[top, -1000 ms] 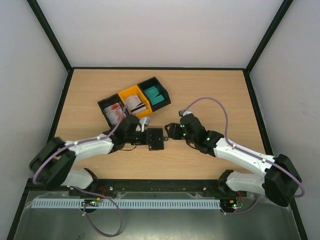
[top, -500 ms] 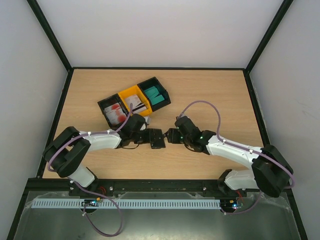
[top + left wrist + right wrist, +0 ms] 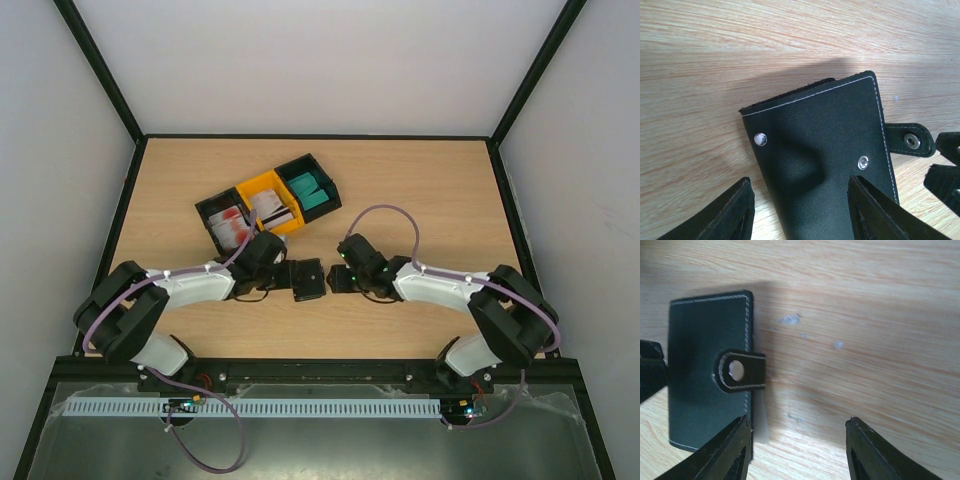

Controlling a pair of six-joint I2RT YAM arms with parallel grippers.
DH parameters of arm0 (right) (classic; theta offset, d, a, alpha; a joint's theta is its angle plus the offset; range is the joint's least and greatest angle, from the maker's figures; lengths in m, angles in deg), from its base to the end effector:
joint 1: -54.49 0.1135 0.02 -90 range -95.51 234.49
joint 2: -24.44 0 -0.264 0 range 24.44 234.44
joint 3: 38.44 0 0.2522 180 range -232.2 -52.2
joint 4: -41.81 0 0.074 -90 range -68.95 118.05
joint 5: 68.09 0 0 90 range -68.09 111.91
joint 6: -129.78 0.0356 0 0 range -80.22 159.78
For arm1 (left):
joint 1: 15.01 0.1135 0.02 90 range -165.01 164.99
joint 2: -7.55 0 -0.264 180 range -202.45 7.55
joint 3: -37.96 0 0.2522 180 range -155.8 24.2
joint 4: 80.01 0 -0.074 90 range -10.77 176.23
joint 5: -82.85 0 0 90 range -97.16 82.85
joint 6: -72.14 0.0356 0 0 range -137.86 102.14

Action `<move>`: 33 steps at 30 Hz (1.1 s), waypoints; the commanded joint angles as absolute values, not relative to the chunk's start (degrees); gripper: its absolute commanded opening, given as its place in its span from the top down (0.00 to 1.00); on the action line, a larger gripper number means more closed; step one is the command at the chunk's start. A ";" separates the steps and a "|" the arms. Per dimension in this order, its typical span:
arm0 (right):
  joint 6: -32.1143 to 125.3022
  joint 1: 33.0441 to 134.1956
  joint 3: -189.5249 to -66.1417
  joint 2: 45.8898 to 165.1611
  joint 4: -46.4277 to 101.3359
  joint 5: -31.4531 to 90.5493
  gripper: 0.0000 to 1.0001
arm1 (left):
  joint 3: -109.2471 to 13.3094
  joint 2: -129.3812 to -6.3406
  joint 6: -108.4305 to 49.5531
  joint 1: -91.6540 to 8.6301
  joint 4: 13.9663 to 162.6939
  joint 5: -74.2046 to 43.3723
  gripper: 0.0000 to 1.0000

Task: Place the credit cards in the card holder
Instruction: Close the card holder at the center of the board.

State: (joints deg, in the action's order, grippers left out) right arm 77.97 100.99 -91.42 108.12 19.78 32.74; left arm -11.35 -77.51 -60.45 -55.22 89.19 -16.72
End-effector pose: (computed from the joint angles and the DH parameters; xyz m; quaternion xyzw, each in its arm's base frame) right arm 0.1836 0.2032 0.1604 -0.0984 0.9387 0.2804 0.1749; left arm 0.2077 -0.1833 0.1500 0.0116 0.9262 -0.3021 0.2254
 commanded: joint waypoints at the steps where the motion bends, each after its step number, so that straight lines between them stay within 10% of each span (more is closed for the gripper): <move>1: 76.51 100.95 -95.30 109.70 20.29 33.51 0.49 | -10.28 -77.59 -59.87 -55.00 87.93 -15.18 0.48; 13: 74.52 101.74 -100.30 113.64 17.54 28.60 0.52 | -10.04 -78.70 -60.30 -55.09 87.22 -13.92 0.48; 33: 74.70 101.87 -101.51 115.96 18.19 31.87 0.93 | -9.11 -78.53 -60.73 -55.09 88.39 -14.63 0.47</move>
